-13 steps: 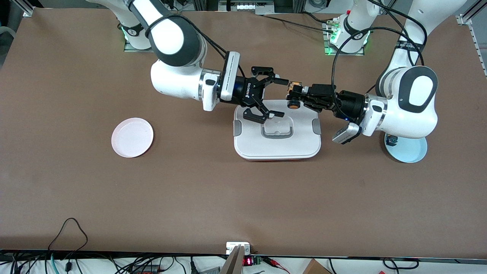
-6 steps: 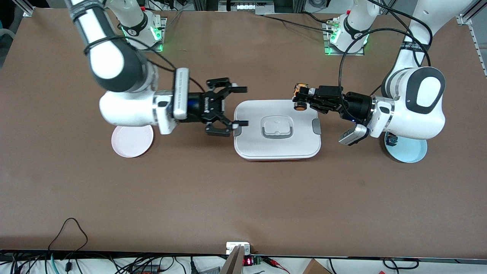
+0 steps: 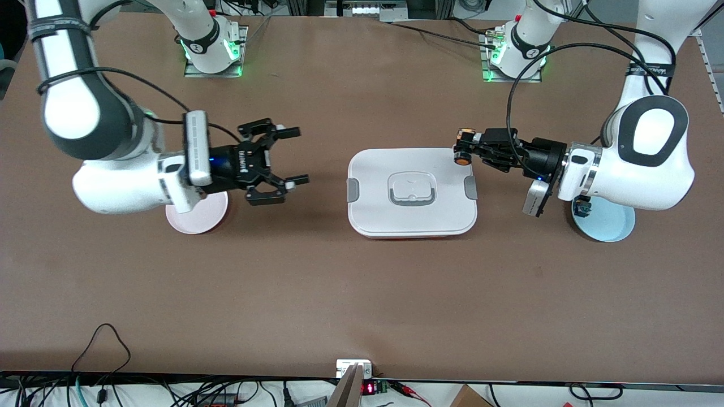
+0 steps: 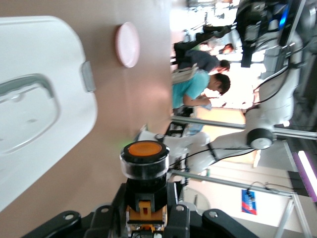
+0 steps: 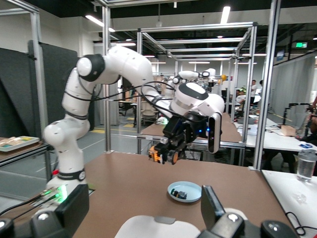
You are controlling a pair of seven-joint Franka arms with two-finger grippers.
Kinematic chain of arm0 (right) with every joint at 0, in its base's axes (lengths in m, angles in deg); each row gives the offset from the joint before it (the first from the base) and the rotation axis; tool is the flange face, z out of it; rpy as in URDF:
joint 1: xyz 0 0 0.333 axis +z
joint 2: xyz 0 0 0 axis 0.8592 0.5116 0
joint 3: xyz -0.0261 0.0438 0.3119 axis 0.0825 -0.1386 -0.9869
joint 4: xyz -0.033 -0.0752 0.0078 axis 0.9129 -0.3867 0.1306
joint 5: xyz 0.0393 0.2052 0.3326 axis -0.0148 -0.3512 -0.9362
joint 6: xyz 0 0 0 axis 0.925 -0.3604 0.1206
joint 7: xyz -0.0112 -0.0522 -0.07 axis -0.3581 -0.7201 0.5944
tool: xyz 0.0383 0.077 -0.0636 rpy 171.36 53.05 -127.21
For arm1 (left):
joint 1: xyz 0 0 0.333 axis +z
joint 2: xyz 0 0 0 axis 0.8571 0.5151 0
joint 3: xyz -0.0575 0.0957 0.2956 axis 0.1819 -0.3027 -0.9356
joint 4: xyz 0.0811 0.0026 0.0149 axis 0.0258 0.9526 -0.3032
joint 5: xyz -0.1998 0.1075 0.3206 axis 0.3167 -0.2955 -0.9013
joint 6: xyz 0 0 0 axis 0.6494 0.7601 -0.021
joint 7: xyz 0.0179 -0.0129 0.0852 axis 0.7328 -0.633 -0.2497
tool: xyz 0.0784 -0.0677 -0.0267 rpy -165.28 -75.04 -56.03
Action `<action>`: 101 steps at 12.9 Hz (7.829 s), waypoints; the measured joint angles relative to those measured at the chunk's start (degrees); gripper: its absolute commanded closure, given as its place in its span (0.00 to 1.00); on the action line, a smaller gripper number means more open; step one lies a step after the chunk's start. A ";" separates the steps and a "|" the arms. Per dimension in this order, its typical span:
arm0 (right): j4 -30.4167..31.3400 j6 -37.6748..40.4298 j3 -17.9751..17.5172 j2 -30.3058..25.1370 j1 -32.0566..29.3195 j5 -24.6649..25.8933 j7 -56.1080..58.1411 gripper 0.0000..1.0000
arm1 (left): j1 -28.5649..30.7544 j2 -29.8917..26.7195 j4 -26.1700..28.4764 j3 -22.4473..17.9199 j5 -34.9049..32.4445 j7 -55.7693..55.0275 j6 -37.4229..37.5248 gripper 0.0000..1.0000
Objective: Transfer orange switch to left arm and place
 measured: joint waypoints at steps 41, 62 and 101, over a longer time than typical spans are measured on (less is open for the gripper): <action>-0.41 4.73 5.05 -22.40 -4.11 85.23 -95.99 0.00 | 20.59 12.01 13.15 -0.74 -88.79 59.00 -47.39 0.93; 10.49 -2.51 5.24 -24.61 -5.74 84.87 -95.09 0.00 | 21.24 5.85 1.31 2.64 -78.05 50.27 -24.68 0.00; 11.33 -4.08 5.12 -25.90 -4.89 82.76 -99.75 0.00 | -8.21 -19.81 -0.46 -13.12 -57.65 -27.97 -10.76 0.00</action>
